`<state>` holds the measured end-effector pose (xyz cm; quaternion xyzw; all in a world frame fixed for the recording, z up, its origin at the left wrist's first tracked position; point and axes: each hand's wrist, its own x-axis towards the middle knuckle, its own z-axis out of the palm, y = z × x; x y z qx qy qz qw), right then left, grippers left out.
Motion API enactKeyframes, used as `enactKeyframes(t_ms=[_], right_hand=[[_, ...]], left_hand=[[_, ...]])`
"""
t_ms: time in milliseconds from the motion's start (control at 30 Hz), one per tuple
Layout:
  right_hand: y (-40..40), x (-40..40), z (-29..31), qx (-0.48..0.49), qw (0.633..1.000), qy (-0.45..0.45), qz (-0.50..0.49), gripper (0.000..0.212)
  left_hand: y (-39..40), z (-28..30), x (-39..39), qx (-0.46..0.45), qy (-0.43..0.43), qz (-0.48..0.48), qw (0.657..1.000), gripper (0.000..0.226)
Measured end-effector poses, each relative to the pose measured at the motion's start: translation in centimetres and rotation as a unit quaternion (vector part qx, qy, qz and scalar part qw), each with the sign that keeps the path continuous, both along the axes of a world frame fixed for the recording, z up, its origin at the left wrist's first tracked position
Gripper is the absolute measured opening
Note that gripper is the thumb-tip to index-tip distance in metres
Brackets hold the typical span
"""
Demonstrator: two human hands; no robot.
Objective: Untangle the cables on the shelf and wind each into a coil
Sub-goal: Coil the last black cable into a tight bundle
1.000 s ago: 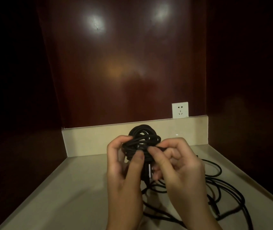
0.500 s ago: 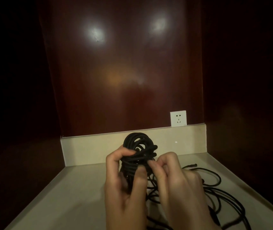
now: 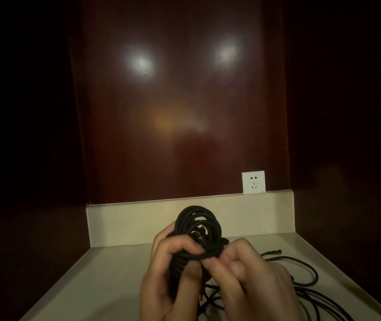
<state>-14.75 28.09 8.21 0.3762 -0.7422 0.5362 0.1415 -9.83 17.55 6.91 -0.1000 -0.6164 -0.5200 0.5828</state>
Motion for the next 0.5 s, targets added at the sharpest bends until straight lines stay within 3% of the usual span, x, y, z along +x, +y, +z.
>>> enactKeyframes(t_ms=[67, 200, 300, 433, 500], right_hand=[[-0.7, 0.8, -0.7, -0.044, 0.999, -0.014, 0.008, 0.046], [-2.2, 1.6, -2.1, -0.194, 0.977, -0.067, 0.051, 0.032], [-1.8, 1.3, -2.0, -0.192, 0.974, -0.082, 0.093, 0.036], [-1.2, 1.0, -1.3, -0.151, 0.978, -0.122, 0.080, 0.002], [-0.7, 0.4, -1.0, -0.138, 0.983, -0.105, 0.067, 0.007]], left_hand=[[0.2, -0.1, -0.2, 0.016, 0.015, -0.004, 1.000, 0.004], [0.3, -0.5, -0.2, 0.049, -0.008, -0.048, 0.998, 0.009], [0.2, -0.3, 0.1, 0.026, -0.026, -0.050, 0.998, 0.010], [0.0, -0.2, 0.0, -0.088, -0.042, 0.079, 0.992, 0.010], [-0.2, -0.2, 0.0, -0.171, -0.036, 0.150, 0.973, 0.012]])
